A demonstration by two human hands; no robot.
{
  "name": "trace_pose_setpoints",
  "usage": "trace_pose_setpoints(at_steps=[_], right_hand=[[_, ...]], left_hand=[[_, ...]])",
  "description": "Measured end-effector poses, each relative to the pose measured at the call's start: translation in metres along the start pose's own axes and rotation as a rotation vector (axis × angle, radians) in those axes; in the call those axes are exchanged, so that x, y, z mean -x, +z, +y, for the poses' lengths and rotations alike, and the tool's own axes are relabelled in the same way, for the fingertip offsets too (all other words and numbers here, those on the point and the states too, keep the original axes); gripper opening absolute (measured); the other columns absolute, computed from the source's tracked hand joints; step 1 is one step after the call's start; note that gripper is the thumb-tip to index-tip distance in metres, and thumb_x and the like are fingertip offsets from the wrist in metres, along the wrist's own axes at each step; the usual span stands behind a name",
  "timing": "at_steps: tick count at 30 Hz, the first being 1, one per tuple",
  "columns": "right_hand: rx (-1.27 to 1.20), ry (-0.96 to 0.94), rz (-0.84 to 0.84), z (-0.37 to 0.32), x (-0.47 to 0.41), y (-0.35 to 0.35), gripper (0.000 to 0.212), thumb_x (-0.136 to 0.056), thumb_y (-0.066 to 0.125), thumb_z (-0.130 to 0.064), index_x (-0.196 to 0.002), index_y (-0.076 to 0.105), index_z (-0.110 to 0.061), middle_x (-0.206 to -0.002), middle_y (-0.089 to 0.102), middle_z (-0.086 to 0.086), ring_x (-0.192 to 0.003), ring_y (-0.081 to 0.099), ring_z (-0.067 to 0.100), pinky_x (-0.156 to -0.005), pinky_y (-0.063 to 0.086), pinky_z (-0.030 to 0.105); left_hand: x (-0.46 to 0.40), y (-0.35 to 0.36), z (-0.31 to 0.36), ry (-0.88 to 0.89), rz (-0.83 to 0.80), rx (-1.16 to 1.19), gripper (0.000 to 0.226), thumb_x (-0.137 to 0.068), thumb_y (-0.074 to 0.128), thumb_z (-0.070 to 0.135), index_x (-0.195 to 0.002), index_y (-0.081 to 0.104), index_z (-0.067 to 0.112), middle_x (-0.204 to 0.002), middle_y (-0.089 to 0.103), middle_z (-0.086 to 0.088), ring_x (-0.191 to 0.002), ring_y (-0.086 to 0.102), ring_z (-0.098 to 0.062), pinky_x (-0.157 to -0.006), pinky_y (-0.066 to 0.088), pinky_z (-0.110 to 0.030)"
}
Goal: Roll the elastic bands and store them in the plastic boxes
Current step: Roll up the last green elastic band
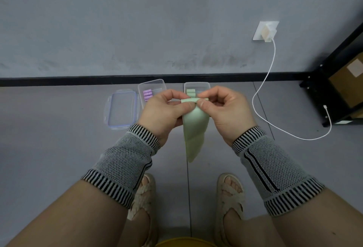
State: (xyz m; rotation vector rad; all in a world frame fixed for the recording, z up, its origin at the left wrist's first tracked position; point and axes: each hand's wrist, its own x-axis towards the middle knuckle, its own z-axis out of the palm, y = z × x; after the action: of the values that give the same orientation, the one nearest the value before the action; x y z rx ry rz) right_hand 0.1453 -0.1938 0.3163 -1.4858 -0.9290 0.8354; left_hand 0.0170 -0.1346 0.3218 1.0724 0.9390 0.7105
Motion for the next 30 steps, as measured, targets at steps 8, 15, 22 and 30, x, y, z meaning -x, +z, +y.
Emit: trace_pose_setpoints(at_steps=[8, 15, 22, 30], right_hand=[[-0.064, 0.013, -0.05, 0.005, -0.001, 0.001, 0.028, -0.079, 0.068, 0.003, -0.074, 0.067, -0.024, -0.081, 0.067, 0.013, -0.076, 0.062, 0.021, -0.079, 0.055, 0.041], [-0.051, 0.075, -0.086, 0.0, -0.001, -0.006, 0.012, -0.085, 0.066, -0.006, -0.081, 0.07, -0.016, -0.083, 0.071, 0.013, -0.075, 0.068, 0.022, -0.076, 0.058, 0.042], [-0.256, 0.117, 0.123, 0.001, -0.006, -0.004, 0.01, -0.086, 0.064, -0.003, -0.08, 0.067, -0.01, -0.08, 0.068, 0.014, -0.075, 0.066, 0.026, -0.076, 0.058, 0.043], [-0.289, 0.107, 0.151, 0.002, -0.007, -0.005, 0.01, -0.087, 0.062, -0.001, -0.082, 0.067, -0.008, -0.081, 0.068, 0.013, -0.075, 0.066, 0.025, -0.074, 0.058, 0.04]], left_hand=[[-0.001, -0.002, -0.002, 0.077, 0.04, -0.057, 0.021, -0.08, 0.064, -0.007, -0.074, 0.06, 0.013, -0.065, 0.064, -0.004, -0.064, 0.06, -0.018, -0.068, 0.049, -0.032], [0.001, -0.001, -0.001, 0.151, 0.052, -0.147, 0.021, -0.081, 0.065, -0.006, -0.08, 0.057, 0.015, -0.066, 0.066, -0.001, -0.062, 0.062, -0.015, -0.064, 0.051, -0.027], [-0.002, 0.006, -0.009, 0.183, 0.202, -0.164, 0.021, -0.076, 0.074, 0.006, -0.079, 0.055, 0.015, -0.077, 0.067, -0.006, -0.072, 0.063, -0.022, -0.075, 0.054, -0.039], [-0.005, 0.007, -0.011, 0.191, 0.232, -0.238, 0.014, -0.074, 0.076, 0.01, -0.073, 0.066, 0.019, -0.077, 0.068, -0.004, -0.077, 0.065, -0.019, -0.076, 0.056, -0.036]])
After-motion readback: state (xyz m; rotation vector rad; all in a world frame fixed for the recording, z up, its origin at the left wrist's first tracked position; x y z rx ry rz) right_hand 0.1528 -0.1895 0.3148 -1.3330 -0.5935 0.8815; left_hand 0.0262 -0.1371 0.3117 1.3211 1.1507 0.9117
